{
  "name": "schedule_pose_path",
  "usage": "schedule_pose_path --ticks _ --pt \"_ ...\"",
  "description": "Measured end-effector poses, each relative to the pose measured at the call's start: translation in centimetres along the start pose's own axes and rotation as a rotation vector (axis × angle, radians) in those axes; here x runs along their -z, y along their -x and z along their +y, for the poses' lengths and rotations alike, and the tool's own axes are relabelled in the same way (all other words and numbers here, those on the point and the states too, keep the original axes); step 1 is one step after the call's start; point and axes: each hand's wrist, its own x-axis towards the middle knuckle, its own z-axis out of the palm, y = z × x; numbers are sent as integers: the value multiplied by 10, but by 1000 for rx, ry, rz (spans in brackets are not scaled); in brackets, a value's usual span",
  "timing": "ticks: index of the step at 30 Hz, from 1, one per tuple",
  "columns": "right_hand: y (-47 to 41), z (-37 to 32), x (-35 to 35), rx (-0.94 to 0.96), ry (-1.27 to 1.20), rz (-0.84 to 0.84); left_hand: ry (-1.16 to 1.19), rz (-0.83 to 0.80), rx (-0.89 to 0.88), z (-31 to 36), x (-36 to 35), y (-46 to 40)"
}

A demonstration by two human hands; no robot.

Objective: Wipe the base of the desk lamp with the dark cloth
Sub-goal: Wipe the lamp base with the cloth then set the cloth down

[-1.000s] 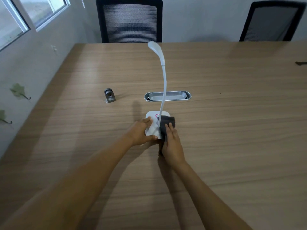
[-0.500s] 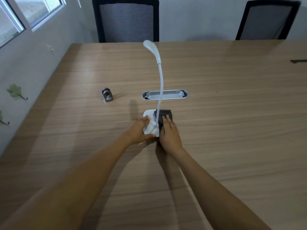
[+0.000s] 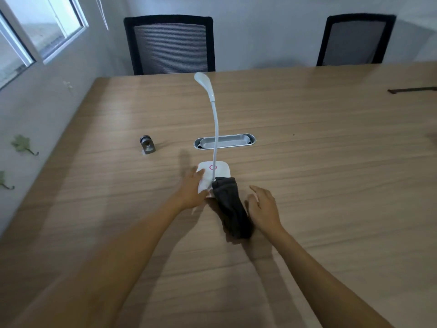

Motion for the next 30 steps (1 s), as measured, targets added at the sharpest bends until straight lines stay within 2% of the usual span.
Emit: schedule_pose_path --ticks 3,5,8,11,14,17,23,28,30 --pt "-9 0 10 -225 2 -125 159 246 124 4 -7 14" --pt "-11 -7 7 -267 19 -217 286 193 221 7 -13 24" --pt "-12 -18 2 -303 -11 -299 639 13 375 15 -25 35" --pt "-13 -22 -2 -401 -151 -366 806 -14 357 26 -39 34" --pt "-7 -23 0 -438 -203 -408 885 -1 440 33 -49 27" --pt "0 -25 5 -442 -256 -364 962 -50 510 34 -48 28" --pt "13 -46 6 -466 -398 -414 990 -178 455 17 -19 48" --pt "26 -86 -23 -385 -437 -533 1009 -114 478 -25 14 77" --pt "32 -105 -43 -386 -449 -605 950 -36 524 -47 29 93"
